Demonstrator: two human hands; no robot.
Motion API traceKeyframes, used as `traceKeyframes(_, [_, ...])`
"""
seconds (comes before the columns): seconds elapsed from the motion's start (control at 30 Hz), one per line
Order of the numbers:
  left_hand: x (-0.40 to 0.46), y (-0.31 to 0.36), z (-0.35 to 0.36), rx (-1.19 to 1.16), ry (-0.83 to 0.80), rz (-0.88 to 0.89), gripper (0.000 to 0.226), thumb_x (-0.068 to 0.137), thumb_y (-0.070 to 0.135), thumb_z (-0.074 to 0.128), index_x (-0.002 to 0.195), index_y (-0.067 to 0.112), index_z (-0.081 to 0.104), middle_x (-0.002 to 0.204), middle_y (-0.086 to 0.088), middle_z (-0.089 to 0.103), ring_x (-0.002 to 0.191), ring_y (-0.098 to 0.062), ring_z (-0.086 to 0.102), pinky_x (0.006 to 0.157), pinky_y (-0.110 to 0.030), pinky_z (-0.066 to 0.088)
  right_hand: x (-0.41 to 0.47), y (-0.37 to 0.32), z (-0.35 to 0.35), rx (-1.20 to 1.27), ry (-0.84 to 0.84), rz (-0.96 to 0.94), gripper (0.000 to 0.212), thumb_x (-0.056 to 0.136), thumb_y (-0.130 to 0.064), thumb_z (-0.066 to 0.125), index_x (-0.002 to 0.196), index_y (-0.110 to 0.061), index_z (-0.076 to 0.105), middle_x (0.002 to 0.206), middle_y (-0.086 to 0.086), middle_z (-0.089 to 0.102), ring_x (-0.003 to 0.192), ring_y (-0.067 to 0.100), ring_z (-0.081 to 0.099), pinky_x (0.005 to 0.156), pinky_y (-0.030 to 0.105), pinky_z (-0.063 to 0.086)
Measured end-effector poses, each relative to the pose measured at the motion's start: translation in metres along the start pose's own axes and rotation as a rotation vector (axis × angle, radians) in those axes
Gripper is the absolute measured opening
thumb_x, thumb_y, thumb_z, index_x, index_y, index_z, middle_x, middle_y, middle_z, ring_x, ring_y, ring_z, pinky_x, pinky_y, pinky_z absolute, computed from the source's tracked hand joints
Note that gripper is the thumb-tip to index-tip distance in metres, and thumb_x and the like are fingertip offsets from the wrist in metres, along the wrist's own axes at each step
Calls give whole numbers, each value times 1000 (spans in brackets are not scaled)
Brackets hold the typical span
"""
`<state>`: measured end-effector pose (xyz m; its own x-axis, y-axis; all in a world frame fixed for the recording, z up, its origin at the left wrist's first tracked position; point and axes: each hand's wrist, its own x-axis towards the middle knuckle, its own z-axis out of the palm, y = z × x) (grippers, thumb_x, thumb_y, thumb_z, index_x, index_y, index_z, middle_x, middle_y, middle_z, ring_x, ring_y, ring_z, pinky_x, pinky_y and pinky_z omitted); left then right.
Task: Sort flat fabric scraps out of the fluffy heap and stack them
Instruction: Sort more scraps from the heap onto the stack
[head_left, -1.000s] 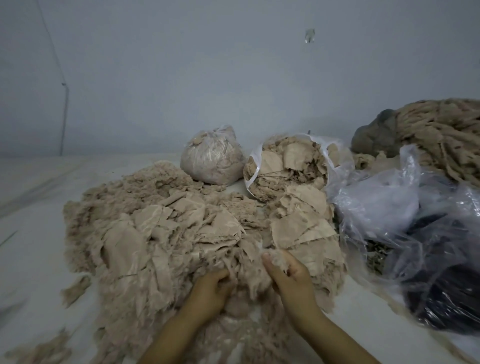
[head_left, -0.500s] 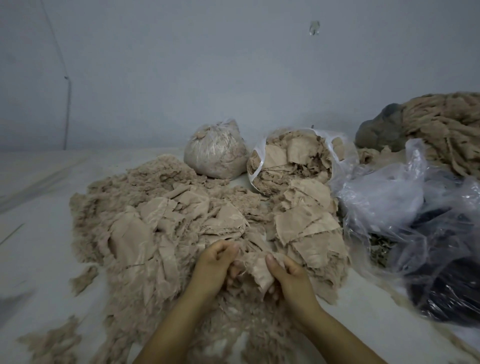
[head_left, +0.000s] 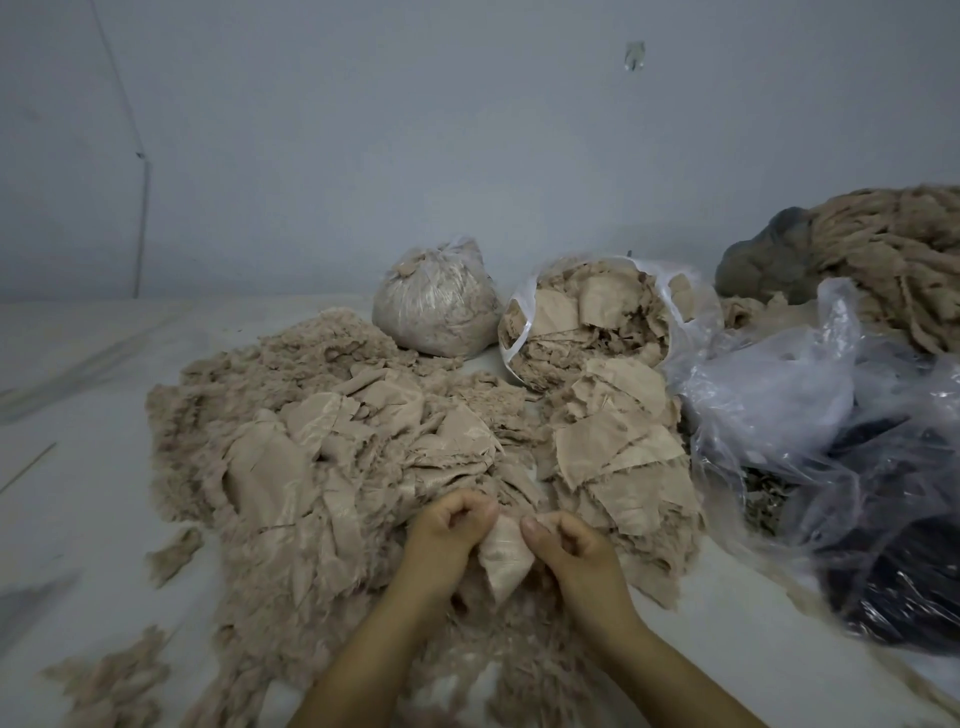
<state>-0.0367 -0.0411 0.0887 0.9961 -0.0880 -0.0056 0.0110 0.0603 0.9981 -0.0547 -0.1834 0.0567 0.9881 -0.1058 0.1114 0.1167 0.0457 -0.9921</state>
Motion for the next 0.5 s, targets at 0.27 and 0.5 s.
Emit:
traceKeyframes(0.27, [0,2,1,109,76,176,21,95,21,52,82,15,67,69,7,63,63,-2,56,59,-14,43,3,-4,3,-34,-46,-31,13,91,-13,61,78,-11,63,65,4,56,63,17,48,60,26,40])
traceKeyframes(0.5, [-9,-8,1,98,-104,-161,23,79,33,71,65,15,68,66,-3,67,56,-8,61,52,-20,45,2,4,7,2,148,-52,15,95,-17,56,82,-10,58,58,-6,53,57,13,46,53,24,40])
